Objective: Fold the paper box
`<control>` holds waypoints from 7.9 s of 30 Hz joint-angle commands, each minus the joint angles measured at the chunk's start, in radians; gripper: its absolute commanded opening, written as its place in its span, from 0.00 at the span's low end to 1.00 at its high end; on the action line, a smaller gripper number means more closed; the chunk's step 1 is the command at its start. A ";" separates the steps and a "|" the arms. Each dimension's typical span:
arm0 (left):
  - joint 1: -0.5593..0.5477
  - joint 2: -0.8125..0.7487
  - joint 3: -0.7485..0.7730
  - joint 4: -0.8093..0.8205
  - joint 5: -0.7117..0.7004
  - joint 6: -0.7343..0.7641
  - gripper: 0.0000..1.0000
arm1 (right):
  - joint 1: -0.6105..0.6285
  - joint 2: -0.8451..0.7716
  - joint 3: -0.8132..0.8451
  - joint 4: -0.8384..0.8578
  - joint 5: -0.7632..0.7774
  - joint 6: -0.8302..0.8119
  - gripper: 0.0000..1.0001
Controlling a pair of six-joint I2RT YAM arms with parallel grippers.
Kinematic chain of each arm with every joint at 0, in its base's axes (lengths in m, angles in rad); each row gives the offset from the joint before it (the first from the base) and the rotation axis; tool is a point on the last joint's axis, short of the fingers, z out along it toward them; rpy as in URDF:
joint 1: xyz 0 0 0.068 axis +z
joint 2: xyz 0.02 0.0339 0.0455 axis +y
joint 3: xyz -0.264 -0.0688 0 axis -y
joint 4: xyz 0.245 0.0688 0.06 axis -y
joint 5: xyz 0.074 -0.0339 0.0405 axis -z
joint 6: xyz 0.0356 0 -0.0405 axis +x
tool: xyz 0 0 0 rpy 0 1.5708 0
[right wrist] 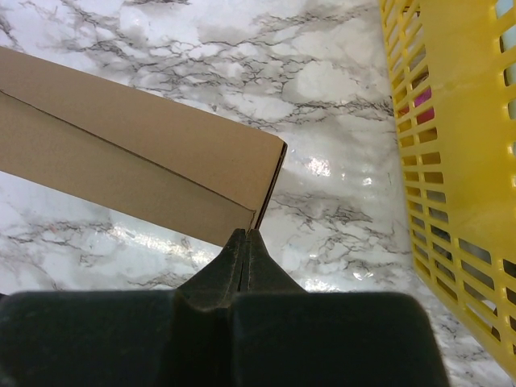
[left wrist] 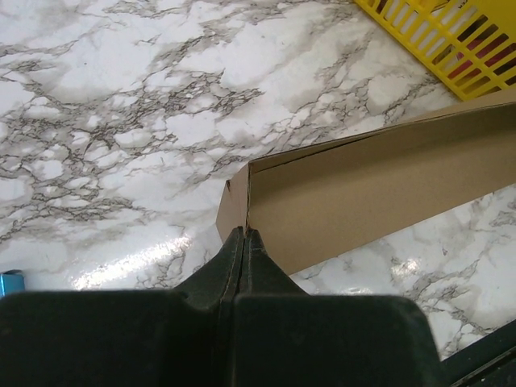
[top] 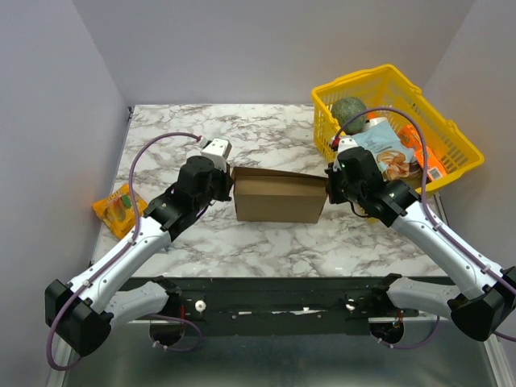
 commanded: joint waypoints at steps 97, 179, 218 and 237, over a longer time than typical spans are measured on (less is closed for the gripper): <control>0.202 0.214 0.218 -0.221 0.360 0.059 0.00 | 0.082 -0.163 -0.066 0.139 -0.088 -0.240 0.79; 0.202 0.292 0.219 0.012 0.446 -0.300 0.00 | 0.193 0.294 -0.163 0.555 0.195 -0.185 0.48; 0.109 0.306 0.130 -0.054 0.273 -0.110 0.00 | 0.193 0.294 -0.152 0.538 0.202 -0.182 0.48; 0.067 0.321 0.041 -0.045 0.277 -0.042 0.00 | 0.190 0.318 -0.120 0.505 0.204 -0.170 0.48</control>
